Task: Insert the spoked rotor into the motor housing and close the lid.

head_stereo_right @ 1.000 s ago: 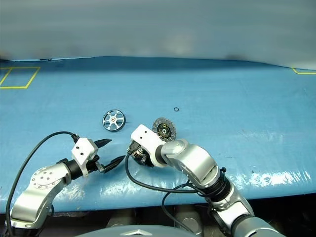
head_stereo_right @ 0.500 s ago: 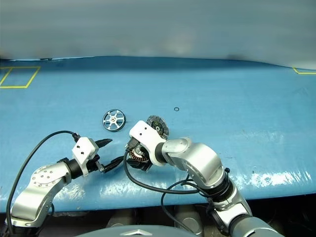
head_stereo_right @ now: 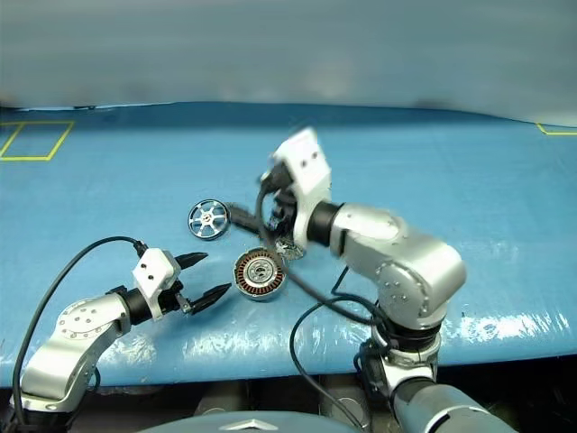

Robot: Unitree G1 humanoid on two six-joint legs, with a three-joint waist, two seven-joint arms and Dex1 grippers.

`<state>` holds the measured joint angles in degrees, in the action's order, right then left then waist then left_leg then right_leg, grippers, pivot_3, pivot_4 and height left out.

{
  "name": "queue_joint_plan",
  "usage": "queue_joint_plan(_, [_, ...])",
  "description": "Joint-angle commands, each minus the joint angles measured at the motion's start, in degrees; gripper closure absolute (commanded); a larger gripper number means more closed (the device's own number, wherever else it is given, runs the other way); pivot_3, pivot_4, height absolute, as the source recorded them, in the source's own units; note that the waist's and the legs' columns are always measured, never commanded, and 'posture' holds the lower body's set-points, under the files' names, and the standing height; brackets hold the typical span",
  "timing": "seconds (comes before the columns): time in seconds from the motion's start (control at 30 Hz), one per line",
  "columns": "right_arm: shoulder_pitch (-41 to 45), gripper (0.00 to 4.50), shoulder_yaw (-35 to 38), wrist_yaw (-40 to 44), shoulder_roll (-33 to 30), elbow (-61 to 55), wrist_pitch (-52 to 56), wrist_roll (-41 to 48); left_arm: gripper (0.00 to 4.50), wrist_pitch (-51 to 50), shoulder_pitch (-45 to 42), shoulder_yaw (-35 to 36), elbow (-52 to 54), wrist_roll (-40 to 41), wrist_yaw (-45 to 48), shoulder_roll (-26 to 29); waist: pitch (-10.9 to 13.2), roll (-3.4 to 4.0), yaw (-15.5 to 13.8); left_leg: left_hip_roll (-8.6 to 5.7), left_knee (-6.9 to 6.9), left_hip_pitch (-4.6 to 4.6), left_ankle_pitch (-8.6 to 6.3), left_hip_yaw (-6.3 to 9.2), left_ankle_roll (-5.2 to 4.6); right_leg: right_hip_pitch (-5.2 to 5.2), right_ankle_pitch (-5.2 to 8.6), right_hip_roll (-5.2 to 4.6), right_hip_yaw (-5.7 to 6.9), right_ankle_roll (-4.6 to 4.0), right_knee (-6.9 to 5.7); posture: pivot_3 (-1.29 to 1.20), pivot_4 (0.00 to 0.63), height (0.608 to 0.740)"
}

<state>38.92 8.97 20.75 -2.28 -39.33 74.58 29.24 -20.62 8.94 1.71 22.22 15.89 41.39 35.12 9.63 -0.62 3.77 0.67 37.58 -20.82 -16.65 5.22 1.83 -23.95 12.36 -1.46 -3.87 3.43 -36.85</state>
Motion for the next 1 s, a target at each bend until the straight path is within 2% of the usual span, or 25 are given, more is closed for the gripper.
queue_joint_plan(0.03, [1.08, 0.29, 4.93, -3.04, -2.65, 3.79, -8.83, -2.73, 0.00, 0.41, -0.61, 0.62, 1.42, 0.32, 0.38, 0.60, 0.00, 0.00, 0.00, 0.00, -0.03, -0.01, 0.00, -0.01, 0.00, -0.01, -0.01, 0.00, -0.01, -0.02, 0.01, 0.00, 0.150, 0.740])
queue_joint_plan(0.2, [-1.01, 0.29, 7.18, -9.73, -7.06, 13.04, -20.77, -10.18, 0.00, 0.48, -0.90, 0.01, 1.41, 0.24, 0.15, 0.11, 0.02, 0.03, 0.00, -0.03, -0.05, -0.07, 0.00, -0.07, 0.00, -0.09, -0.02, -0.04, -0.05, -0.03, 0.01, 0.00, 0.150, 0.740])
queue_joint_plan(0.37, [-6.08, 0.29, 2.67, -17.13, -13.11, 21.85, -31.64, -22.71, 0.00, 0.71, -0.78, -0.57, 1.28, 0.37, 0.05, -0.45, 0.02, 0.03, -0.01, -0.04, -0.09, -0.21, 0.00, -0.13, 0.00, -0.25, -0.02, -0.05, -0.11, -0.03, -0.02, 0.00, 0.150, 0.740])
queue_joint_plan(0.5, [-9.16, 0.29, 1.46, -20.77, -12.49, 26.38, -34.94, -26.09, 0.00, 0.69, -1.20, -1.26, 0.75, 0.47, 0.35, -0.64, 0.01, 0.05, 0.22, -0.04, -0.08, -0.41, 0.01, -0.23, 0.00, -0.57, -0.04, -0.05, -0.22, -0.03, -0.14, 0.00, 0.150, 0.740])
queue_joint_plan(0.67, [-10.30, 0.29, -1.51, -18.54, -11.37, 32.77, -37.47, -26.02, 0.00, 0.59, -2.32, -1.73, 0.25, 0.61, 0.67, -0.65, 0.01, 0.05, 0.18, -0.04, -0.03, -0.43, 0.01, -0.24, 0.00, -0.56, -0.06, -0.04, -0.23, -0.01, -0.15, 0.00, 0.150, 0.740])
queue_joint_plan(1.0, [-5.90, 0.29, -7.45, -10.46, -7.39, 50.59, -48.82, -24.78, 0.00, 3.16, -1.76, -2.26, 0.30, -0.25, -0.23, -1.87, 0.01, 0.06, 0.24, -0.03, 0.04, -0.42, 0.01, -0.24, 0.00, -0.54, -0.10, -0.02, -0.23, 0.03, -0.13, 0.00, 0.150, 0.740])
